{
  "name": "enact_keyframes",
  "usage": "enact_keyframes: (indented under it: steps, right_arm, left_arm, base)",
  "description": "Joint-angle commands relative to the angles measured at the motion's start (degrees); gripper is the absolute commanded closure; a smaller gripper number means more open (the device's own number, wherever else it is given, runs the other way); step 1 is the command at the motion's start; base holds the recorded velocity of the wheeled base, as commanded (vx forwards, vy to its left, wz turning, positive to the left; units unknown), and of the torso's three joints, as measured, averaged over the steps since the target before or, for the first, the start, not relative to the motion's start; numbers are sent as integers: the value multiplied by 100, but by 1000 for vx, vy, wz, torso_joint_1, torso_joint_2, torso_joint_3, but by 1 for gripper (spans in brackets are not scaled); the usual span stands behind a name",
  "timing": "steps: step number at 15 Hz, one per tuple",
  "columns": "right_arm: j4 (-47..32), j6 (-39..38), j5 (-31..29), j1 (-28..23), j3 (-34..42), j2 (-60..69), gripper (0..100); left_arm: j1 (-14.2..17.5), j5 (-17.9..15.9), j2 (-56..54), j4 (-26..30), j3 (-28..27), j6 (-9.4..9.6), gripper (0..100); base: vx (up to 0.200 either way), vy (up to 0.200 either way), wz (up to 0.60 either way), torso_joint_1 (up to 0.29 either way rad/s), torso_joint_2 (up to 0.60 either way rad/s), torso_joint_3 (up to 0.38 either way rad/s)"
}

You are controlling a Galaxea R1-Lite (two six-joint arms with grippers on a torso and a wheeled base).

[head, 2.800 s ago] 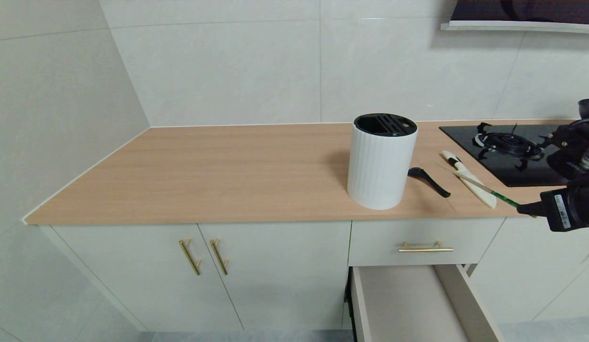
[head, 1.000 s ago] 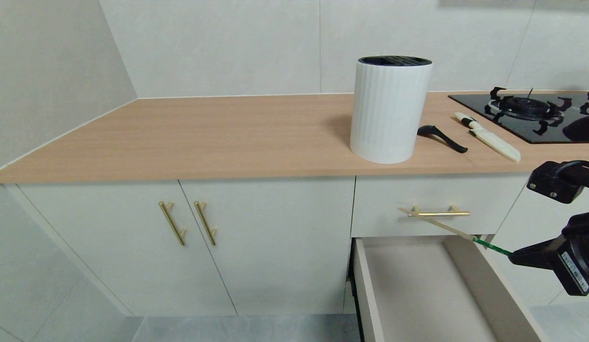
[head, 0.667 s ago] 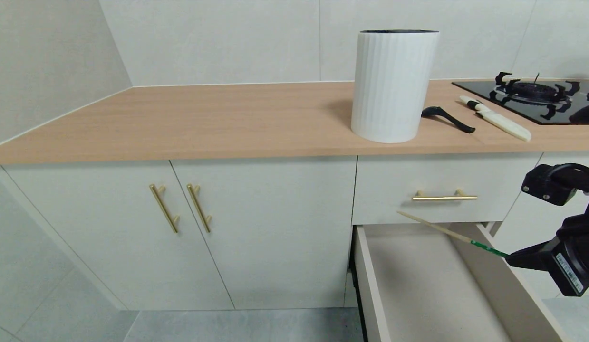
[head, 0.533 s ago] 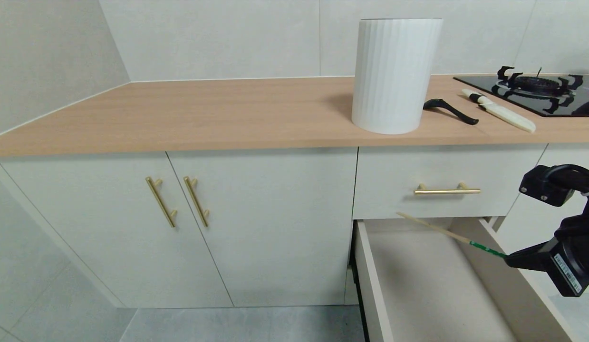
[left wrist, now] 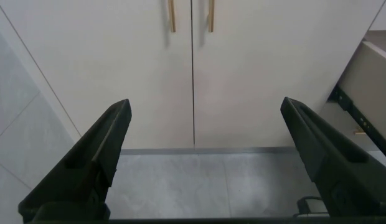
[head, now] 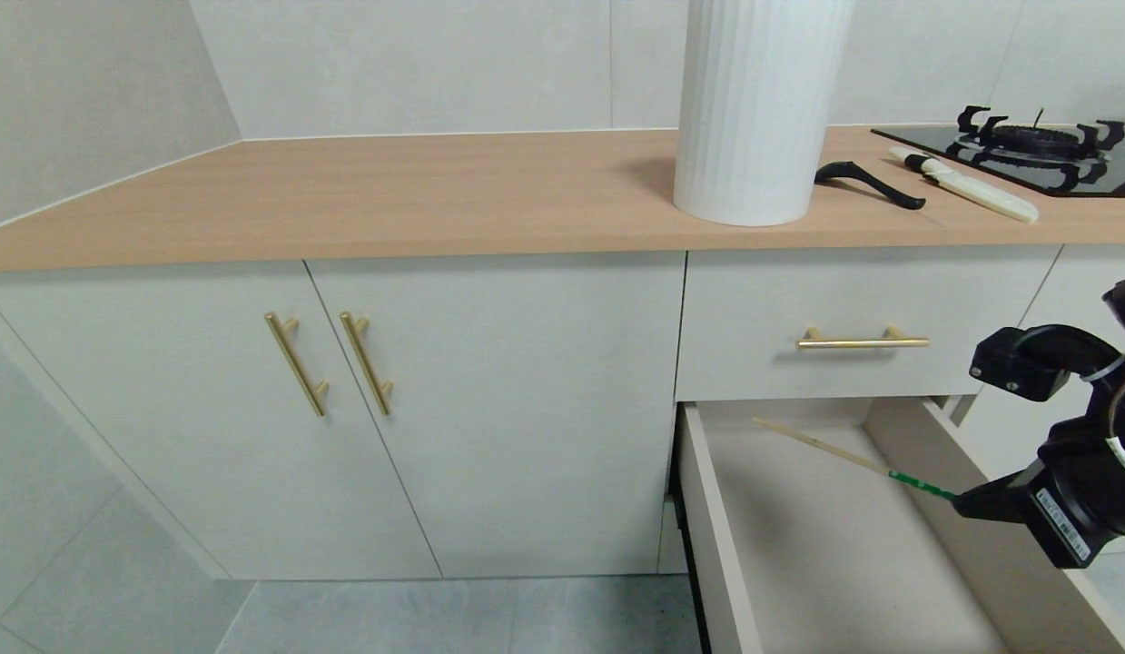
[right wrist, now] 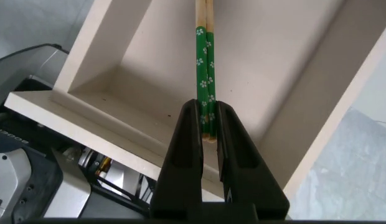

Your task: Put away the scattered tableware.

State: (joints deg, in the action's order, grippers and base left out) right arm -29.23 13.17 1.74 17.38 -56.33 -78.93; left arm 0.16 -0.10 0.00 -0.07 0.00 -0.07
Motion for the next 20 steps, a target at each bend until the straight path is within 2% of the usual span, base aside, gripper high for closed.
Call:
enact_keyframes:
  steps: [1, 6, 10, 11, 13, 14, 17, 20]
  right_arm:
    - [5, 2, 1, 2, -9, -201, 100]
    - [480, -271, -25, 2, 35, -1036, 100]
    - [911, -482, -561, 116, -62, -2003, 100]
    - [1122, -622, -579, 195, -168, -2258, 100]
    - [1280, -1545, -649, 441, -545, -2917, 100]
    - [1289, -1712, -763, 450, -660, -3163, 100]
    - [1394, -1747, -1018, 476, -783, -3673, 100]
    - [2036, -1862, -1167, 529, -695, -4192, 100]
  left_arm:
    - [2, 1, 9, -1, 0, -1, 0]
    - [2, 1, 9, -1, 0, -1, 0]
    - [2, 1, 9, -1, 0, -1, 0]
    - [2, 1, 9, -1, 0, -1, 0]
    - [2, 1, 9, -1, 0, -1, 0]
    - [2, 1, 9, -1, 0, -1, 0]
    - [2, 1, 9, -1, 0, -1, 0]
    - [2, 1, 9, -1, 0, -1, 0]
  base:
    - [0, 0, 0, 0, 0, 0]
    - [0, 0, 0, 0, 0, 0]
    - [0, 0, 0, 0, 0, 0]
    - [0, 0, 0, 0, 0, 0]
    - [0, 0, 0, 0, 0, 0]
    - [0, 0, 0, 0, 0, 0]
    - [0, 0, 0, 0, 0, 0]
    - [0, 0, 0, 0, 0, 0]
